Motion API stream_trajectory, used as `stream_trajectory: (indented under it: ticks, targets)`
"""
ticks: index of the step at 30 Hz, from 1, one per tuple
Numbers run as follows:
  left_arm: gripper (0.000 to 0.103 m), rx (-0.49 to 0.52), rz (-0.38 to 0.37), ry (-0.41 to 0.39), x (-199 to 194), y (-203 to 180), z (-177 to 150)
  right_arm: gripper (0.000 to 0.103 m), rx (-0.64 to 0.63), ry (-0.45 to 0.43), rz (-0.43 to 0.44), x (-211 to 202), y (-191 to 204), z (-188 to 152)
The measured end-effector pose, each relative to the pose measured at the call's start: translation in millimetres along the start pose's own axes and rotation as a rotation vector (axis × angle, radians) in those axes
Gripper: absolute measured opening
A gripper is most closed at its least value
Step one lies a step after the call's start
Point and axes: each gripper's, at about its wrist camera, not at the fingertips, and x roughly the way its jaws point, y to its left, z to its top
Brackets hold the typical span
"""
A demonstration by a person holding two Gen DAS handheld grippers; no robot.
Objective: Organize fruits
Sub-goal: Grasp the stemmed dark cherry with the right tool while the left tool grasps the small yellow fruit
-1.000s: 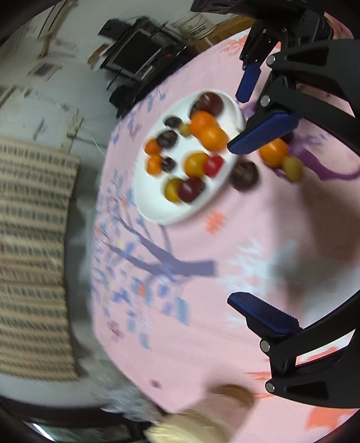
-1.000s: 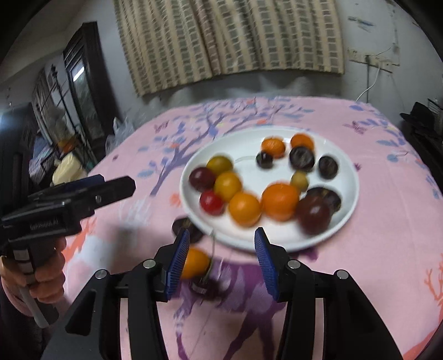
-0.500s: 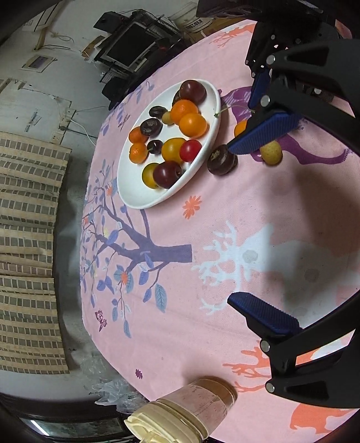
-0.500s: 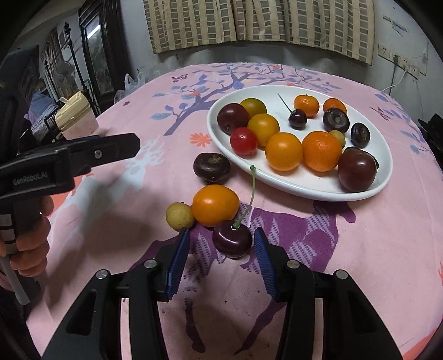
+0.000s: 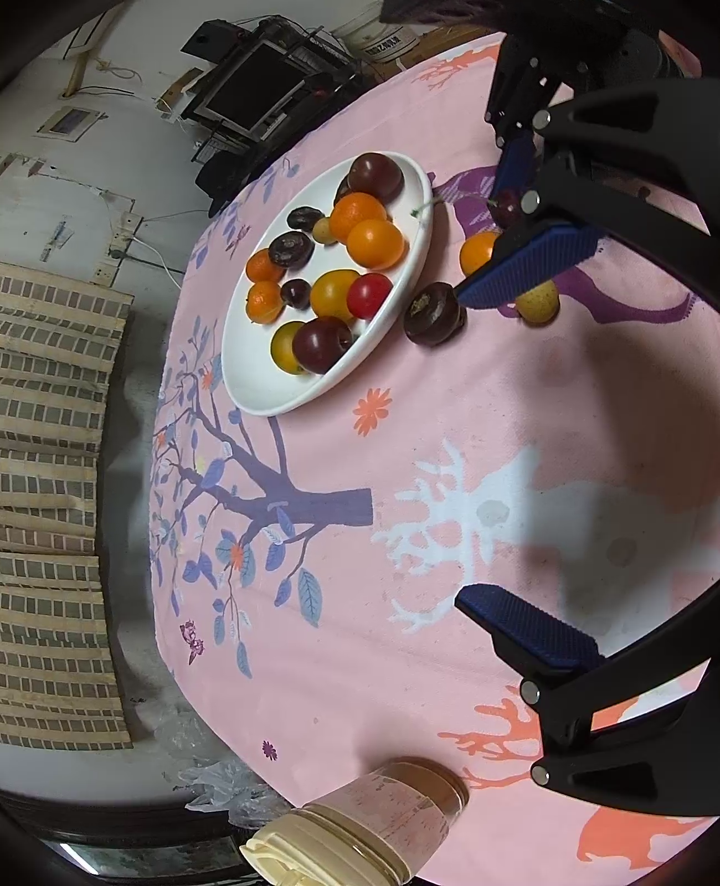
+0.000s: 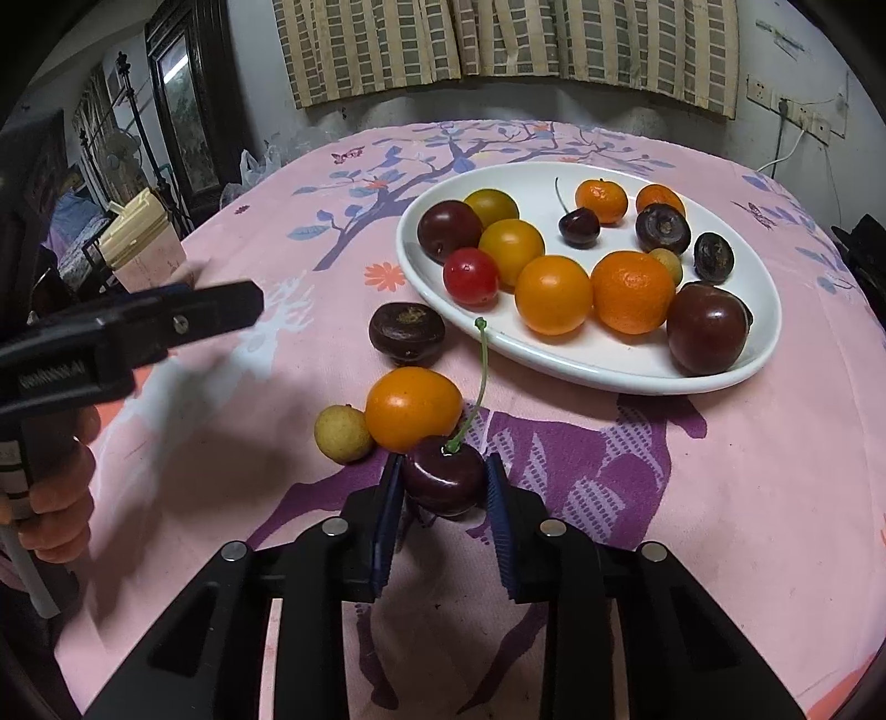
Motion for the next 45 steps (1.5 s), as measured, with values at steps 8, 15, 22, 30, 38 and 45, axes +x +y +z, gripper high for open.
stream_trajectory:
  ticks: [8, 15, 22, 30, 38, 45]
  targets:
    - [0.097, 0.123, -0.111, 0.052, 10.7, -24.4, -11.8, 0.03, 0.087, -0.073, 0.017, -23.6, -18.3, 4.7]
    - [0.056, 0.304, -0.177, 0.08, 18.2, -56.6, -28.4, 0.03, 0.14, -0.063, 0.026, -23.9, -26.7, 3.5]
    - [0.051, 0.351, -0.191, 0.086, 24.4, -67.1, -35.3, 0.03, 0.143, -0.07, 0.028, -26.5, -26.4, 2.4]
    - [0.042, 0.367, -0.193, 0.109, 33.4, -68.6, -38.7, 0.032, 0.15, -0.07, 0.026, -27.9, -28.5, 1.8]
    - [0.029, 0.378, -0.189, 0.09, 35.9, -68.4, -39.7, 0.032, 0.142, -0.057, 0.028, -27.7, -28.5, 0.4]
    - [0.026, 0.371, -0.207, 0.089, 35.8, -67.0, -38.8, 0.032, 0.091, -0.034, 0.007, -22.1, -19.1, -2.3]
